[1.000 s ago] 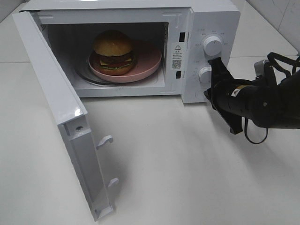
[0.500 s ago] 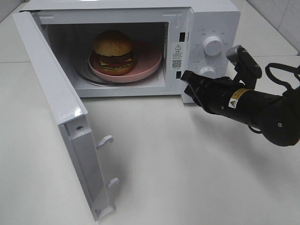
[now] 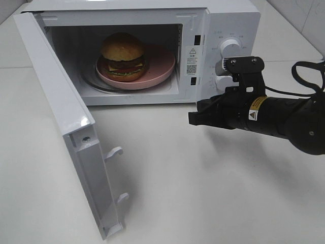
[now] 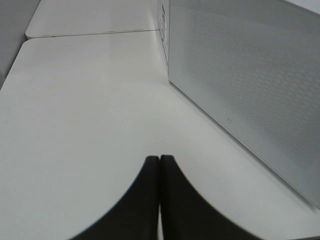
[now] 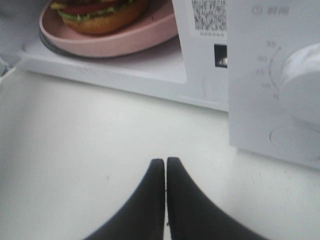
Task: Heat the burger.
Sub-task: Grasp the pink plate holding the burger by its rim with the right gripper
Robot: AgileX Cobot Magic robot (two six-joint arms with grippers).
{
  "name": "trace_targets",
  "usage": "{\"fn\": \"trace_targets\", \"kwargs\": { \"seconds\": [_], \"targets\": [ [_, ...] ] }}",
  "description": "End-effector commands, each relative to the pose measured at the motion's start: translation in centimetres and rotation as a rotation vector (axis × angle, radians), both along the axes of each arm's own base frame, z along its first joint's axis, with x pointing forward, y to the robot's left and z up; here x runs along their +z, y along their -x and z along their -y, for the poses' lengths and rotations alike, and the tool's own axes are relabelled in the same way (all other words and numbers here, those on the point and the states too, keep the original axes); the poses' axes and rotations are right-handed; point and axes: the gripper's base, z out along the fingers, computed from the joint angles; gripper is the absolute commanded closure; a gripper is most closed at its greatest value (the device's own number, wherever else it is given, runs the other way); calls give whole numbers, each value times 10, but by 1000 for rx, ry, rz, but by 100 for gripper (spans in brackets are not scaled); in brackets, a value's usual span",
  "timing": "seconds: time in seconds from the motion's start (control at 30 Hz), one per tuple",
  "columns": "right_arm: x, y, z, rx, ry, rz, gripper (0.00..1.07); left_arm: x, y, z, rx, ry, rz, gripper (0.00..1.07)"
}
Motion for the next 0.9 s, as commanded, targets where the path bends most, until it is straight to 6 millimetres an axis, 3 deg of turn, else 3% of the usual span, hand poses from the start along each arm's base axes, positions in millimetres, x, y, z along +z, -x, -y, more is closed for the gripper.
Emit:
{"fn": "trace_targets", "kwargs": {
  "seconds": [0.03,0.17,0.63,0.9],
  "targets": [
    [5,1,1,31,84,-27,104,0,2,0,0,7,23,107],
    [10,3,7,39,236,-141,104,0,2,0,0,7,23,107],
    [22,11,33,-112,512,-404,107,0,2,0,0,7,23,107],
    [32,18,23,65,547,-606,107,0,2,0,1,8,23,107]
  ]
}}
